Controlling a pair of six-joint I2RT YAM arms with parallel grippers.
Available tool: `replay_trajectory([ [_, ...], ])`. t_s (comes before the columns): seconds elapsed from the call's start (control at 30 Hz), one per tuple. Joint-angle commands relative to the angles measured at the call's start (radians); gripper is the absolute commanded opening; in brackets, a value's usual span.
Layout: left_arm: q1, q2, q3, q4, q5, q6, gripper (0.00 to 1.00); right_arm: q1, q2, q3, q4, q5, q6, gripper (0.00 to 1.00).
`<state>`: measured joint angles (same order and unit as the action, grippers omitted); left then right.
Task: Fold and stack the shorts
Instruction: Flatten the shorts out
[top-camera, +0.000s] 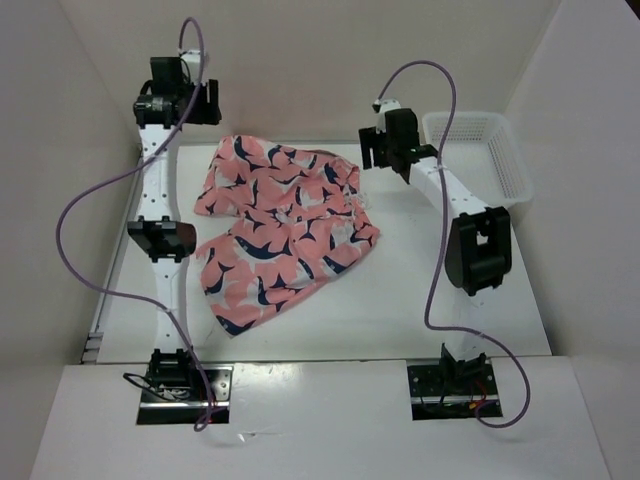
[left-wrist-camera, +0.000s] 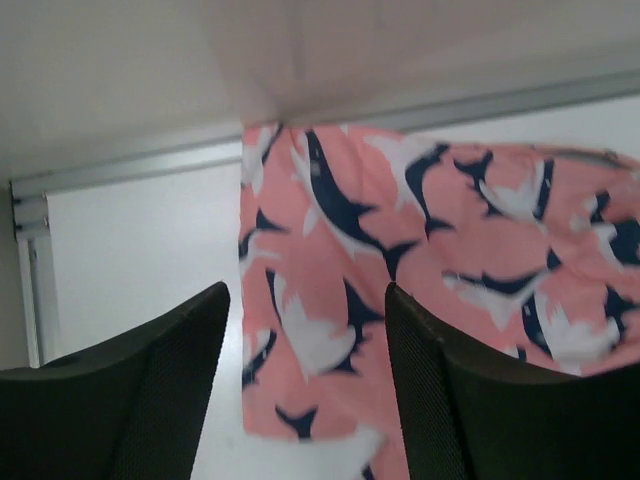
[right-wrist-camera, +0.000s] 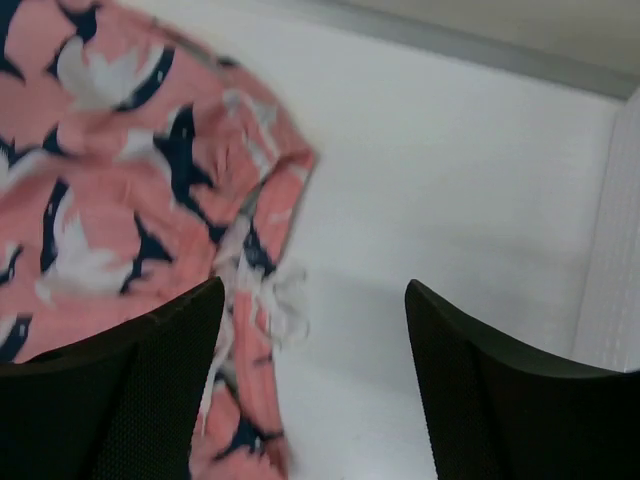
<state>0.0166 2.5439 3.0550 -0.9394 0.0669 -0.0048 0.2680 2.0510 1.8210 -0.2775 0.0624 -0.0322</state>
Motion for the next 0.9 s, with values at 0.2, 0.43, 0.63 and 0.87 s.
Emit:
replay_trajectory([
  [0.2, 0.092, -0.629, -1.048, -0.022, 0.133, 0.005, 0.60, 0.022, -0.460, -0.592, -0.075, -0.122, -0.021, 0.70],
  [0.43, 0.057, -0.889, -1.765, 0.267, 0.023, 0.005, 0.65, 0.022, -0.398, -0.687, 0.014, -0.190, -0.040, 0.68],
  [0.63, 0.066, -0.844, -1.848, 0.450, -0.033, 0.005, 0.66, 0.022, -0.287, -0.635, 0.054, -0.199, -0.006, 0.68],
  [0.87, 0.066, -0.749, -1.857, 0.456, -0.036, 0.005, 0.66, 0.022, -0.224, -0.626, 0.074, -0.199, 0.015, 0.68],
])
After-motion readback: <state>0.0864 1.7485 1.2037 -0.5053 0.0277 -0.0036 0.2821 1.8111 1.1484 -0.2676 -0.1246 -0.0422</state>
